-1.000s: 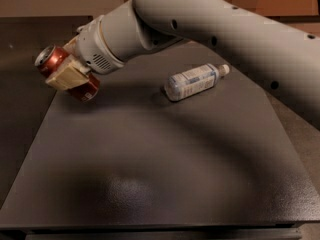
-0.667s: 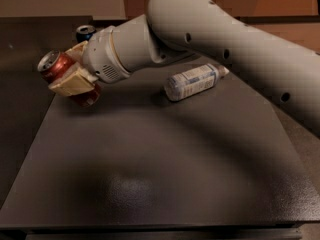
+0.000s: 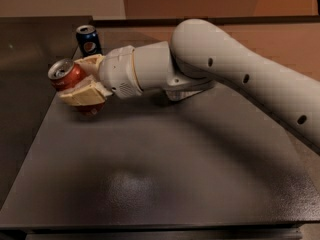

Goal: Place coke can upright

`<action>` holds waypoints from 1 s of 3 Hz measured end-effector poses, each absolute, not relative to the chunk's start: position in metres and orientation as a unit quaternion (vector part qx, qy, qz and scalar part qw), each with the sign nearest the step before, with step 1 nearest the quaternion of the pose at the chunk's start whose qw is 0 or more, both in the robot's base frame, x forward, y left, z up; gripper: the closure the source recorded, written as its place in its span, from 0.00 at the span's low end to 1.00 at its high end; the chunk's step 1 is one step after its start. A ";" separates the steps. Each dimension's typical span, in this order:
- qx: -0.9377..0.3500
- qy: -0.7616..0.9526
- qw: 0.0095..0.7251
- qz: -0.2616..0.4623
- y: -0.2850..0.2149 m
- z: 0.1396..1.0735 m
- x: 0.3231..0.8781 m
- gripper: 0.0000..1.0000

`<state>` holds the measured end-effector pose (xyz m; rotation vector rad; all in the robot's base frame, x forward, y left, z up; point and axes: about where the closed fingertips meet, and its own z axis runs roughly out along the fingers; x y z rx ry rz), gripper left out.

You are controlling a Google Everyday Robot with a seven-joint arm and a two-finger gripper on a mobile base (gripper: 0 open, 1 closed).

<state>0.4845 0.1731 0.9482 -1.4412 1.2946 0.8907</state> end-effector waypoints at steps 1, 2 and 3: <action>-0.577 0.521 0.497 0.385 0.167 0.942 0.480 1.00; -0.568 0.508 0.511 0.398 0.162 0.938 0.476 1.00; -0.557 0.505 0.516 0.410 0.158 0.931 0.474 1.00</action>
Offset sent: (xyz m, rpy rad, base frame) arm -0.0102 -0.0222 -0.0179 0.1700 -0.0021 0.0151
